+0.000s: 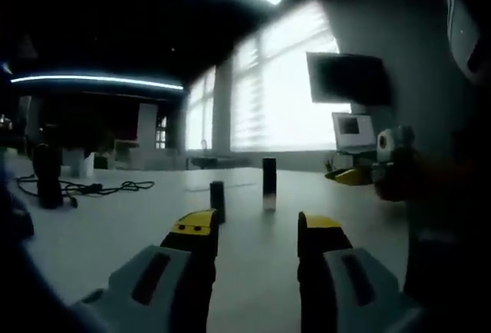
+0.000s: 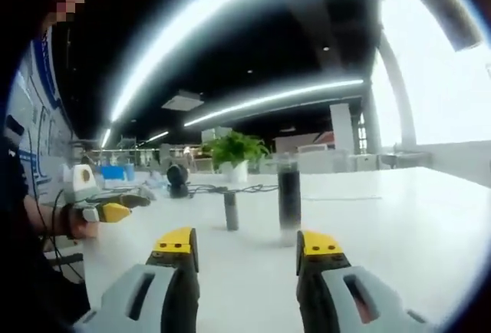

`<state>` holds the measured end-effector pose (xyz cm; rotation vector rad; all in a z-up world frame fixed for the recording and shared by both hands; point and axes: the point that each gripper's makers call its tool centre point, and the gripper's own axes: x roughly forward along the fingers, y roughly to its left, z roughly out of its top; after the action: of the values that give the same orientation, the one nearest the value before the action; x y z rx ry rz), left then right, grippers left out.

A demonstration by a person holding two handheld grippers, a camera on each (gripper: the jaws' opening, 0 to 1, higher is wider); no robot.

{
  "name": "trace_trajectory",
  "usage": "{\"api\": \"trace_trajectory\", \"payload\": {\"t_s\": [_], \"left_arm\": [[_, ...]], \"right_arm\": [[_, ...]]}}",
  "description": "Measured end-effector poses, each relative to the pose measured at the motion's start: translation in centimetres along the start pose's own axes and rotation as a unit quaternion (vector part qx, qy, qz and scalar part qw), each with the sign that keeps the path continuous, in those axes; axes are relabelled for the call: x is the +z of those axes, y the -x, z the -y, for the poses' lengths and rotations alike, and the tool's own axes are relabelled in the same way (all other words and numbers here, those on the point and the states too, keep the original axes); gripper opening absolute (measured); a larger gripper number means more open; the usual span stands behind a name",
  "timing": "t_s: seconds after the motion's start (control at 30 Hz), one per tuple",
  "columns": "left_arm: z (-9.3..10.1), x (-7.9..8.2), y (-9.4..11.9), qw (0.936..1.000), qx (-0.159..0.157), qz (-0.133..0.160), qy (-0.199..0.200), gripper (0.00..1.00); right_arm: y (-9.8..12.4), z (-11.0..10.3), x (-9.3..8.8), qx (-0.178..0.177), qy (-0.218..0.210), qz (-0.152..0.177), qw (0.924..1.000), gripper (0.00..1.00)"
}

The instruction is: Pick up cosmetic bottle twist off cap place on table pick up cap screw tight cap place on table

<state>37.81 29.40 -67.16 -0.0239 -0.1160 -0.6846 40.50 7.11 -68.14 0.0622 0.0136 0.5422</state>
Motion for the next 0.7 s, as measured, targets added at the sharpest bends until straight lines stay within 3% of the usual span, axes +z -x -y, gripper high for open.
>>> {"api": "trace_trajectory", "payload": {"t_s": [0.2,0.37,0.47,0.7], "left_arm": [[0.2,-0.4,0.4,0.9998,-0.006,-0.014,-0.008,0.32],[-0.6,-0.2,0.6,0.9992,-0.008,-0.01,0.039,0.33],[-0.6,-0.2,1.0,0.9994,-0.004,-0.009,0.033,0.34],[-0.4,0.0,1.2,0.9999,0.003,0.002,0.011,0.34]], "right_arm": [[1.3,-0.1,-0.9,-0.003,-0.004,-0.002,1.0,0.47],[1.5,-0.1,-0.9,0.001,-0.017,0.01,0.9998,0.49],[1.4,0.1,-1.6,-0.004,0.001,0.0,1.0,0.5],[1.2,-0.8,-1.5,0.009,-0.009,-0.005,0.9999,0.52]]}}
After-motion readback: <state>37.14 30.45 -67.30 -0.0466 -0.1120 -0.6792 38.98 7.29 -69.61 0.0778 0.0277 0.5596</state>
